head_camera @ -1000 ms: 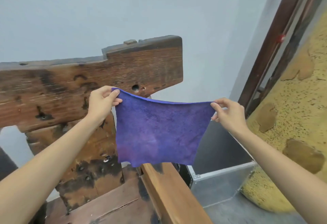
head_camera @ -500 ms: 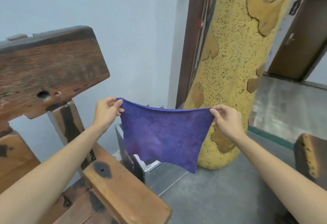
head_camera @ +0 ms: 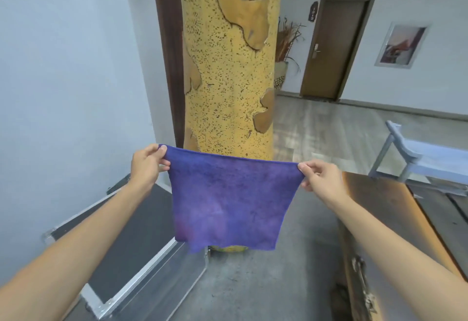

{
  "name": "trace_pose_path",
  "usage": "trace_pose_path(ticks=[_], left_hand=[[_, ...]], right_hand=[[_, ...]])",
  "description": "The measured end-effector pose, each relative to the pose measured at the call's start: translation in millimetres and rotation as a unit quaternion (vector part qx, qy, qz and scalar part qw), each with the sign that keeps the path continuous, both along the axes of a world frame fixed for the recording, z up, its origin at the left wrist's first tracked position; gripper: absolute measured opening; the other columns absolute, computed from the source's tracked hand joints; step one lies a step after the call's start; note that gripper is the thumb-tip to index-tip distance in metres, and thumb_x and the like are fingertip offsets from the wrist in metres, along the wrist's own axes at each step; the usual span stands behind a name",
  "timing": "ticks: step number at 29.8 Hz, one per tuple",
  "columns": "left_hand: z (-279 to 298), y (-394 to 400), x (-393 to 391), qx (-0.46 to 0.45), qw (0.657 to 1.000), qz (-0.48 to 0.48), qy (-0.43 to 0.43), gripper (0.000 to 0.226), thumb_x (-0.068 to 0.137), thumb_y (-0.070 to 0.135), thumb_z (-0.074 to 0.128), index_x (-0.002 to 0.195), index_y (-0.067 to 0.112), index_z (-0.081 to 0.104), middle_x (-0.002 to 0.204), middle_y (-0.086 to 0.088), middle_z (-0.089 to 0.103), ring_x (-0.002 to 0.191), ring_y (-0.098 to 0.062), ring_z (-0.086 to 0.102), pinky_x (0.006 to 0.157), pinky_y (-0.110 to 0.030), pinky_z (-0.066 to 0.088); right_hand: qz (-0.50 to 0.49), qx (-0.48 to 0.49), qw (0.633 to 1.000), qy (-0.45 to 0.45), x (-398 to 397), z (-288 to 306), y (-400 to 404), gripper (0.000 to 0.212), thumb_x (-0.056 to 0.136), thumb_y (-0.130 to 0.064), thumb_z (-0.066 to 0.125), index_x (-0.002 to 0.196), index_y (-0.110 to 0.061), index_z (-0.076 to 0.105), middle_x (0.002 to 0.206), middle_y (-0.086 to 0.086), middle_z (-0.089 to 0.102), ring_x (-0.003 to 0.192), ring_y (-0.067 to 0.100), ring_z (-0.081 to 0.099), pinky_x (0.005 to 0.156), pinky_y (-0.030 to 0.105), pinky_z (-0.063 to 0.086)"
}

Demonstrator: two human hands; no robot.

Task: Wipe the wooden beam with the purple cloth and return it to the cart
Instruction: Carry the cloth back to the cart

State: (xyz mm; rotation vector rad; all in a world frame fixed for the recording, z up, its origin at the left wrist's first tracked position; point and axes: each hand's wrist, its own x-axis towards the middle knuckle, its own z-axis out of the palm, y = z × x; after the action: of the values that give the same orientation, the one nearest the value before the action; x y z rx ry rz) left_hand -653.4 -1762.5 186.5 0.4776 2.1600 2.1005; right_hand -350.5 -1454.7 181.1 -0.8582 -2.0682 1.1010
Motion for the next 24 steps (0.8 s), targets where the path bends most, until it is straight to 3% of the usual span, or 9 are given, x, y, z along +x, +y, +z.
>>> trace_pose_path(ticks=[4,7,10,11,15,19,22,24], left_hand=[[-11.7,82.1,10.7,-0.012,0.999,-0.031,-0.001,0.020,0.101,0.013,0.058,0.083,0.014,0.065,0.070,-0.006,0.057,0.048,-0.003,0.056,0.050,-0.020,0.054],[-17.0,142.9,20.1,-0.031,0.997,-0.070,-0.001,0.019,0.102,0.012,0.056,0.084,0.010,0.063,0.068,-0.007,0.053,0.052,-0.013,0.051,0.043,-0.019,0.048],[-18.7,199.2,24.4,-0.037,0.995,-0.088,0.009,0.016,0.101,0.013,0.058,0.087,0.011,0.065,0.073,-0.005,0.056,0.060,-0.014,0.050,0.044,-0.020,0.047],[-20.3,219.3,25.8,-0.038,0.995,-0.096,0.012,0.014,0.101,0.014,0.058,0.090,0.010,0.066,0.075,-0.004,0.058,0.062,-0.013,0.051,0.045,-0.020,0.047],[-30.9,303.3,28.3,-0.048,0.989,-0.142,0.018,0.015,0.102,0.014,0.058,0.095,0.005,0.068,0.075,-0.006,0.058,0.059,-0.011,0.054,0.046,-0.019,0.048],[-40.3,381.6,22.0,-0.037,0.984,-0.172,0.036,0.015,0.101,0.013,0.058,0.096,0.006,0.069,0.072,-0.007,0.057,0.054,-0.007,0.054,0.051,-0.022,0.051],[-47.7,437.5,7.9,-0.042,0.980,-0.190,0.051,0.017,0.101,0.015,0.059,0.102,0.003,0.071,0.086,-0.013,0.059,0.060,-0.013,0.055,0.056,-0.026,0.053],[-53.6,486.9,-7.3,-0.044,0.977,-0.199,0.059,0.019,0.101,0.015,0.060,0.105,0.000,0.071,0.093,-0.018,0.057,0.056,-0.011,0.058,0.054,-0.022,0.054]], right_hand=[[-0.052,-0.001,0.998,-0.023,30.2,-8.8,61.8,0.021,0.093,-0.039,0.069,0.083,-0.023,0.077,0.063,0.002,0.075,0.053,0.018,0.069,0.068,0.042,0.061],[-0.092,-0.005,0.996,-0.015,52.5,-13.8,103.5,0.020,0.094,-0.036,0.070,0.080,-0.022,0.076,0.060,0.001,0.074,0.053,0.016,0.068,0.069,0.038,0.060],[-0.130,0.017,0.991,-0.019,71.3,-14.7,136.4,0.020,0.094,-0.033,0.071,0.080,-0.020,0.077,0.059,-0.005,0.073,0.049,0.006,0.067,0.062,0.019,0.052],[-0.138,0.021,0.990,-0.022,76.8,-13.8,148.9,0.020,0.095,-0.031,0.071,0.080,-0.020,0.077,0.059,-0.004,0.073,0.050,0.006,0.068,0.062,0.019,0.051],[-0.179,0.032,0.982,-0.049,92.5,-11.6,208.1,0.019,0.098,-0.028,0.066,0.083,-0.021,0.075,0.064,0.004,0.075,0.065,0.019,0.073,0.080,0.043,0.056],[-0.208,0.047,0.975,-0.065,94.9,-17.9,267.3,0.017,0.099,-0.026,0.063,0.085,-0.023,0.073,0.067,0.000,0.075,0.061,0.015,0.073,0.083,0.041,0.057],[-0.226,0.062,0.969,-0.079,90.4,-22.6,312.2,0.017,0.098,-0.029,0.064,0.084,-0.027,0.073,0.068,-0.005,0.074,0.059,0.004,0.070,0.077,0.034,0.055],[-0.242,0.062,0.964,-0.089,81.2,-25.5,354.7,0.016,0.098,-0.032,0.064,0.087,-0.026,0.075,0.071,-0.008,0.074,0.066,0.002,0.069,0.072,0.032,0.051]])
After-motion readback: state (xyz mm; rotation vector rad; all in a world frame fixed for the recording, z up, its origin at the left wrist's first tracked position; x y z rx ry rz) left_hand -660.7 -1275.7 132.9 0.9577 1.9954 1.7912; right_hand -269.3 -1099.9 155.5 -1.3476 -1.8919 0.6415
